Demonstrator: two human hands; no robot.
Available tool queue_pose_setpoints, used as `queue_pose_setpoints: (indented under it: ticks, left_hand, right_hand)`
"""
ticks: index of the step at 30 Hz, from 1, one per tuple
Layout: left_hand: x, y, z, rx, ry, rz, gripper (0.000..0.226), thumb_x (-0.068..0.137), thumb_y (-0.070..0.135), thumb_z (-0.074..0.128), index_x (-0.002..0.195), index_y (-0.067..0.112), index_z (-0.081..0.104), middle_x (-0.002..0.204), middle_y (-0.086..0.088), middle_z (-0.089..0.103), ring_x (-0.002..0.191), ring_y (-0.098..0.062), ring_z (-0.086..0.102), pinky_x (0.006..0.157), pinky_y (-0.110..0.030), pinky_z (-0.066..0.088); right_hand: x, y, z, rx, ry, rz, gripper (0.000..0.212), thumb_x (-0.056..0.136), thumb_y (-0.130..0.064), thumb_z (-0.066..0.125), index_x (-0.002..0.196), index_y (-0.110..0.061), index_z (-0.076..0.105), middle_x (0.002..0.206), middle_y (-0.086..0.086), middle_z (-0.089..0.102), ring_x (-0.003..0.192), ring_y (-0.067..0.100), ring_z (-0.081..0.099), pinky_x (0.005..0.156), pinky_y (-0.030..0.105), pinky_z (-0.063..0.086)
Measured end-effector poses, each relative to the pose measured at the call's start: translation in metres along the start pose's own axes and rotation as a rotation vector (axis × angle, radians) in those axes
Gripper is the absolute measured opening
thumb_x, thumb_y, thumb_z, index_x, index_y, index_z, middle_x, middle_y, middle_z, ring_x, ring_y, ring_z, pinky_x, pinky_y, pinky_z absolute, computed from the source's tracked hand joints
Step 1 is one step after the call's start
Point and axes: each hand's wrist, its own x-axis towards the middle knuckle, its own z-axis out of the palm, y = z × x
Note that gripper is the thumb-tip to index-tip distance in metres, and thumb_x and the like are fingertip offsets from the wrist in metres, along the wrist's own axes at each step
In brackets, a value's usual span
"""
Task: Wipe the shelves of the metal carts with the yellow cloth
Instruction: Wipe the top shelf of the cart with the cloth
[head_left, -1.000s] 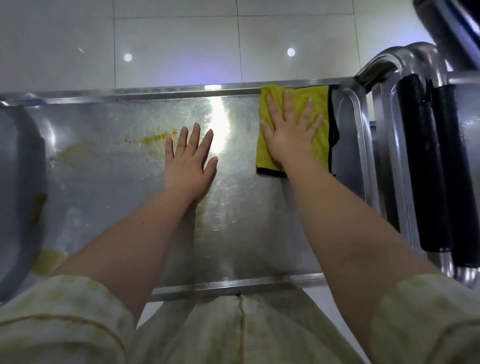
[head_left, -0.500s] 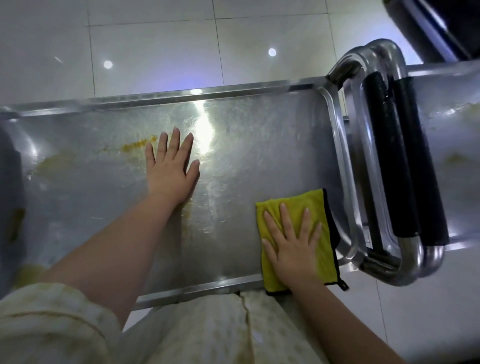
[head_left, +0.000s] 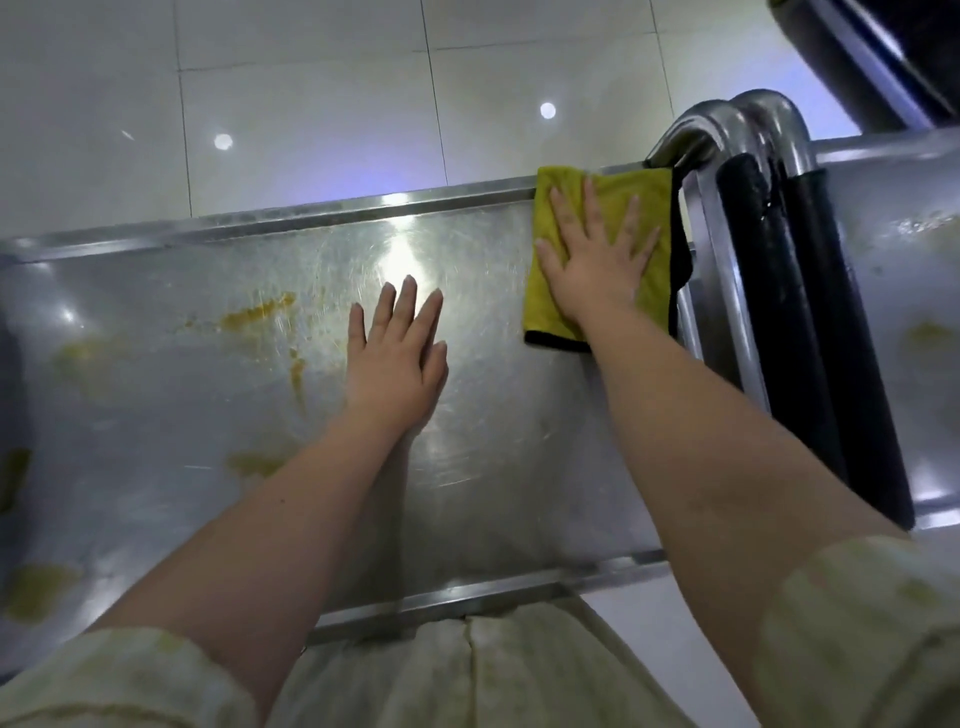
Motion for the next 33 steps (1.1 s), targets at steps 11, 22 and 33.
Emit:
queue_pose_setpoints:
  ticks: [11,22,33]
  left_hand:
    - [-0.003,0.001,-0.007,-0.043,-0.019,0.053,0.055,0.101,0.034,0.035,0.153,0.022,0.023,0.162,-0.008,0.011,0.149,-0.029,0.003,0.118,-0.049,-0.004]
    - [-0.082,-0.129,-0.031,-0.034,0.056,-0.217,0.053,0.1,0.03,0.028,0.149,0.011,0.032,0.157,-0.017,0.025,0.144,-0.041,0.017,0.115,-0.058,0.006]
    - [-0.124,-0.252,-0.061,0.04,-0.01,-0.143,0.052,0.102,0.023,0.037,0.151,0.01,0.027,0.159,-0.014,0.018,0.147,-0.037,0.01,0.115,-0.058,0.005]
  right_hand:
    - [-0.27,0.08,0.057,-0.055,-0.159,0.056,0.063,0.092,-0.065,0.007,0.148,-0.048,-0.017,0.161,-0.008,-0.017,0.144,0.041,-0.022,0.113,0.066,-0.003]
    - [-0.236,0.03,0.062,-0.041,-0.109,0.144,0.059,0.089,-0.066,-0.006,0.14,-0.05,-0.03,0.159,-0.01,-0.025,0.143,0.044,-0.02,0.11,0.069,-0.008]
    - [-0.256,-0.218,0.113,-0.007,-0.009,-0.074,0.06,0.093,-0.064,0.002,0.147,-0.046,-0.017,0.157,-0.008,-0.02,0.141,0.048,-0.018,0.106,0.071,-0.014]
